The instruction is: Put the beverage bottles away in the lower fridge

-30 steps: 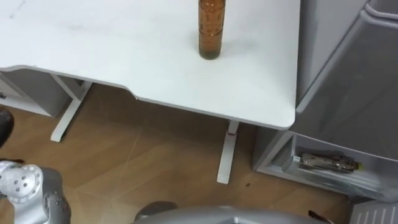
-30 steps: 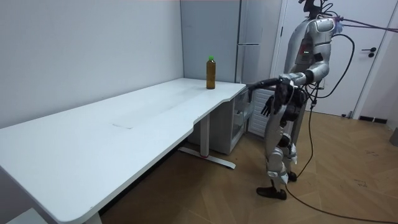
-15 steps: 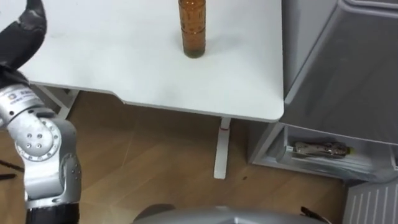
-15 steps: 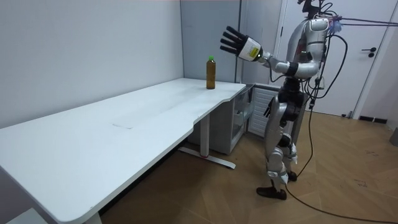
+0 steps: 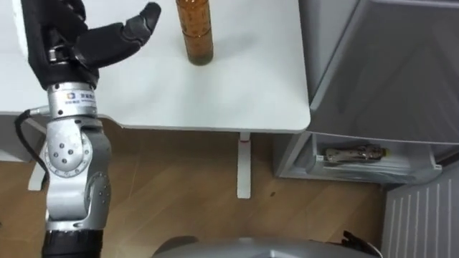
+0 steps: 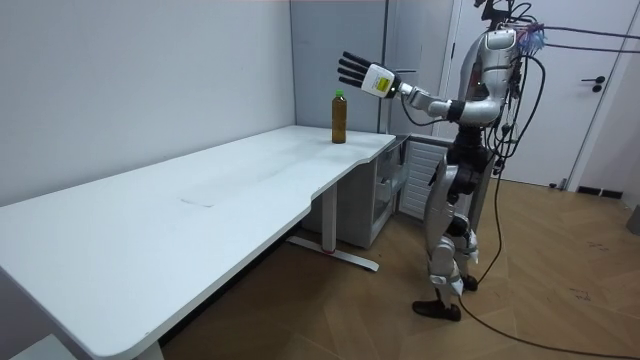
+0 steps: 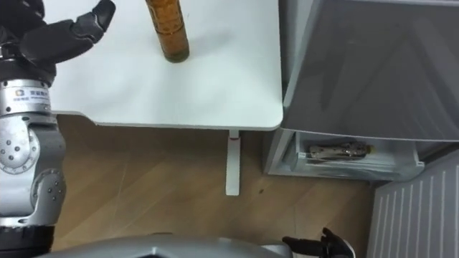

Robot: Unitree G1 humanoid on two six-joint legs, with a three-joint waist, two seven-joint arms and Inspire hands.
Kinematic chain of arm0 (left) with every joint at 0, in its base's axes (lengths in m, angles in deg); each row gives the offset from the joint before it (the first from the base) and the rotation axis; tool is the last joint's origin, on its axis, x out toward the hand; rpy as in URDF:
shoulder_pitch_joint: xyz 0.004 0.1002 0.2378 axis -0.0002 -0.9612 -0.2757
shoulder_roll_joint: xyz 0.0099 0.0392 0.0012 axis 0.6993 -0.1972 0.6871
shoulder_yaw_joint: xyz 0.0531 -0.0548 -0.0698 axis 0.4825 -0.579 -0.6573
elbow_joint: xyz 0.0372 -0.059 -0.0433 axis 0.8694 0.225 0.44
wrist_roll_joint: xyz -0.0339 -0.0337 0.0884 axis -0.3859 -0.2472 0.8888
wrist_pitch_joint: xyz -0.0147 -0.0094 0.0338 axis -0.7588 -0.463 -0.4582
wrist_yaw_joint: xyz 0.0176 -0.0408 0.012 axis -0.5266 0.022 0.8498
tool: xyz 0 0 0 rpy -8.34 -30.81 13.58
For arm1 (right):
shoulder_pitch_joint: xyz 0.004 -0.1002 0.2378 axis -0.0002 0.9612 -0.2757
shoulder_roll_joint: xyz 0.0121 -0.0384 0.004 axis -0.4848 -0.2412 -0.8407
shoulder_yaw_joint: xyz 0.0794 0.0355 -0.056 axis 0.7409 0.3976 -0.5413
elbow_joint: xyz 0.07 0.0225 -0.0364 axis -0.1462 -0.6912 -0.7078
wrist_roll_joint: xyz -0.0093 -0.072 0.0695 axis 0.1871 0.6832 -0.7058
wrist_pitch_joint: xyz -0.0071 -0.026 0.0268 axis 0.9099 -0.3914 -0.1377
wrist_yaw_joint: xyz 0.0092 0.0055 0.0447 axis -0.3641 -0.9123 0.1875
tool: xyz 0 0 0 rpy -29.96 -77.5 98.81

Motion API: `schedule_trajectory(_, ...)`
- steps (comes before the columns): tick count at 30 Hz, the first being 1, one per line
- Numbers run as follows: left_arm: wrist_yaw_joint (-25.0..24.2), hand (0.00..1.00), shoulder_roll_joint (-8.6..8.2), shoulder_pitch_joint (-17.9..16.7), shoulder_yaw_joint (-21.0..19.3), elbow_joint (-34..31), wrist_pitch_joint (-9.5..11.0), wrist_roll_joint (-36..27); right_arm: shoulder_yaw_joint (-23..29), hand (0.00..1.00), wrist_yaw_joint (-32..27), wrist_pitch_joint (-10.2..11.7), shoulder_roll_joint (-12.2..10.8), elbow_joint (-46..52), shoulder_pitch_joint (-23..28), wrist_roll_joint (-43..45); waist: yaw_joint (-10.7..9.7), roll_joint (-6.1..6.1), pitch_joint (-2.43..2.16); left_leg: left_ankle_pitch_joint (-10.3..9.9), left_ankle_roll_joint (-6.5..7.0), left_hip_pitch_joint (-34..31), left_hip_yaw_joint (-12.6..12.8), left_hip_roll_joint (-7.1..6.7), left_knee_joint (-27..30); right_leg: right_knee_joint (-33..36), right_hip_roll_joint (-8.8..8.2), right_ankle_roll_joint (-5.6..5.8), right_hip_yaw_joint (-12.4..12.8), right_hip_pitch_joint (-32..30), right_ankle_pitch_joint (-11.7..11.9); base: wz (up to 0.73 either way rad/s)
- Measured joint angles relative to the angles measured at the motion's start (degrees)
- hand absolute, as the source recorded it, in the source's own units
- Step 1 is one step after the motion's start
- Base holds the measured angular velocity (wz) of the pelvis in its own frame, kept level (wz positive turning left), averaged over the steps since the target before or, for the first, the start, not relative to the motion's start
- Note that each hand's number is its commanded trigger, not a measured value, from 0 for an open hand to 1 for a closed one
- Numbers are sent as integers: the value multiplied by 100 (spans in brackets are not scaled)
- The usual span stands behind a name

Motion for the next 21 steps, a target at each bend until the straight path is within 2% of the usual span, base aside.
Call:
schedule_trajectory(5,-267,0,1,0,6,74,-119,-7,-1,0,6,21,6,-41,-37,-7,-78,43,-16,-2,-4,26,99,61,-50,-3,44,-9,208,-40,62,-13)
schedule_trajectory(10,-479,0,2,-1,32,101,-284,0,9,0,17,14,34,-42,-30,-5,-89,75,-38,4,-11,105,168,71,-123,-2,44,-9,238,-34,62,-8)
schedule_trajectory(13,-571,0,3,-1,116,284,-332,-3,9,0,30,-63,54,-53,-34,-22,-87,81,-45,10,-18,146,198,74,-144,1,43,-9,265,-23,62,-6)
schedule_trajectory(17,-634,0,-9,-2,177,640,-492,20,7,0,25,-107,60,-70,-39,-38,-95,68,-40,16,-26,197,234,78,-190,4,43,-14,317,-19,65,-6)
schedule_trajectory(21,-614,0,-8,-2,177,782,-545,45,16,0,-14,-107,51,-68,-35,-36,-88,47,-32,17,-28,215,281,83,-226,-1,43,-15,354,-35,66,-5)
